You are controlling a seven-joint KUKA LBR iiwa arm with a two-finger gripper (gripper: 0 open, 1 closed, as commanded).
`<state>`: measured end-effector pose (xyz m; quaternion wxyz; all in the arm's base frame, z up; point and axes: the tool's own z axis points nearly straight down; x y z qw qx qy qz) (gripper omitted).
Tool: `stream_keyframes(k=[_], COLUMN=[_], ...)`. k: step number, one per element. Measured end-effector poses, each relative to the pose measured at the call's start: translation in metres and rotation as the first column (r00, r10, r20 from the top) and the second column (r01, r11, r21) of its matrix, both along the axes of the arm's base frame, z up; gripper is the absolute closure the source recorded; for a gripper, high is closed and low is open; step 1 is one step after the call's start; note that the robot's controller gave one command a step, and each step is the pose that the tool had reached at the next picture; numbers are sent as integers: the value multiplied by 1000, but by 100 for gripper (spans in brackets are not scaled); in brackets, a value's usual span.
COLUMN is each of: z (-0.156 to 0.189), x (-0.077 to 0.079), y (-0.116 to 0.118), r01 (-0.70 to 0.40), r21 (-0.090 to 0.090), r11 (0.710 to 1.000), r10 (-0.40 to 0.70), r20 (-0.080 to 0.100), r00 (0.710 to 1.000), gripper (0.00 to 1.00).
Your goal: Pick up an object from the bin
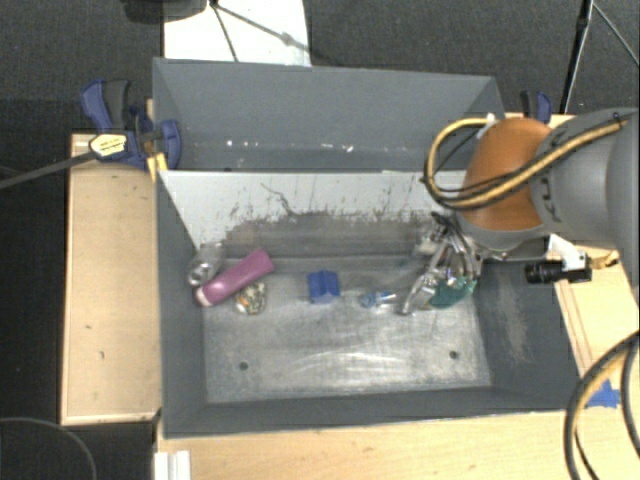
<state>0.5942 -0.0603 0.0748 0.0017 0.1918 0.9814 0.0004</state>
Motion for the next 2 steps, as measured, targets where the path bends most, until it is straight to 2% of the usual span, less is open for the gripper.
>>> stream_keyframes(k=[1,2], z=[2,83], x=[2,5], y=[0,-1], r01=[-1,-8], r21=[-1,-1], r11=[1000,1000], r10=[1,8], r20=[8,7], r00=[1000,1000], gripper=[100,100])
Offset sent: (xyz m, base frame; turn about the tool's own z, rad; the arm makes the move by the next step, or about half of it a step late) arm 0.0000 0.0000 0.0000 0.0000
